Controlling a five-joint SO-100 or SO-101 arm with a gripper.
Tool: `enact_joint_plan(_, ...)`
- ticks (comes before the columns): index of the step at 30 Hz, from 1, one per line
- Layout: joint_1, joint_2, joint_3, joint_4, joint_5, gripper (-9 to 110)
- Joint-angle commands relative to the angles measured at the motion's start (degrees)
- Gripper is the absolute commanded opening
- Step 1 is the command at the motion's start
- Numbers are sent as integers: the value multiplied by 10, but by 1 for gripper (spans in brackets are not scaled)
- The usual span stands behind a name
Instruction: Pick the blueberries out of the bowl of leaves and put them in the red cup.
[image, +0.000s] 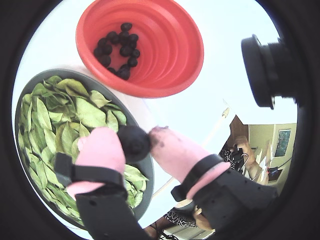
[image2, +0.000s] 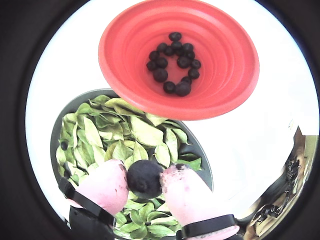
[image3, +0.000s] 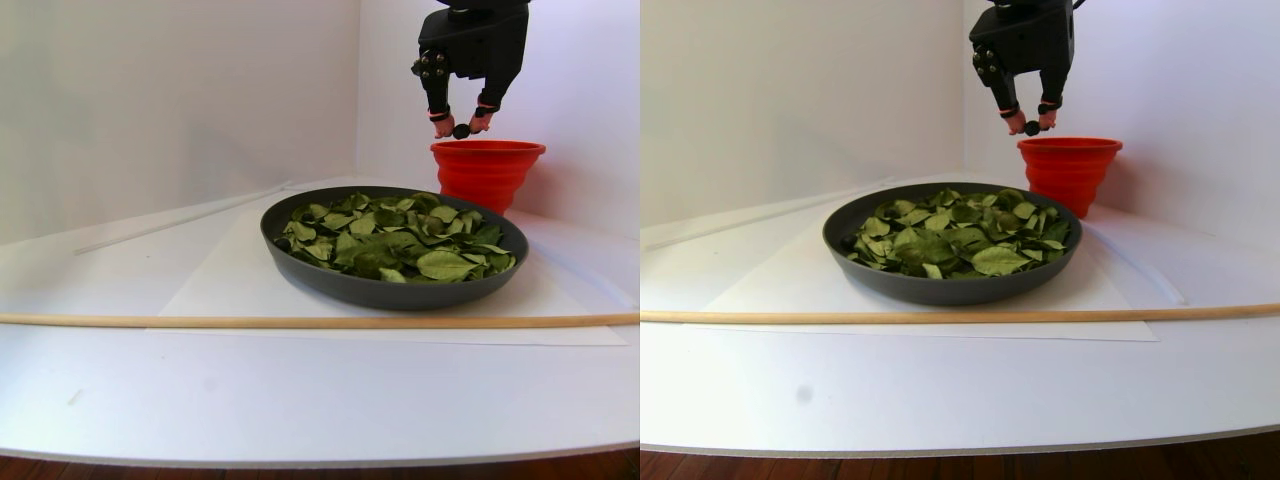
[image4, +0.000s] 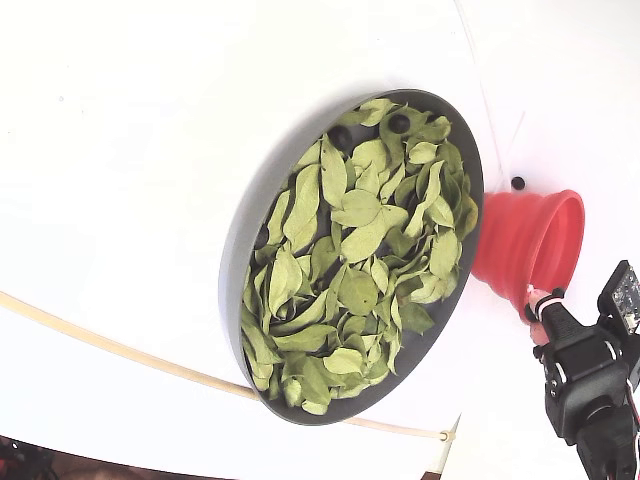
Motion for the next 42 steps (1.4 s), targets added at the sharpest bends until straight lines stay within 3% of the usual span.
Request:
enact_joint_plan(1, 24, 34, -54, 2, -2, 12)
enact_joint_plan(42, 54, -118, -223, -30, -21, 12)
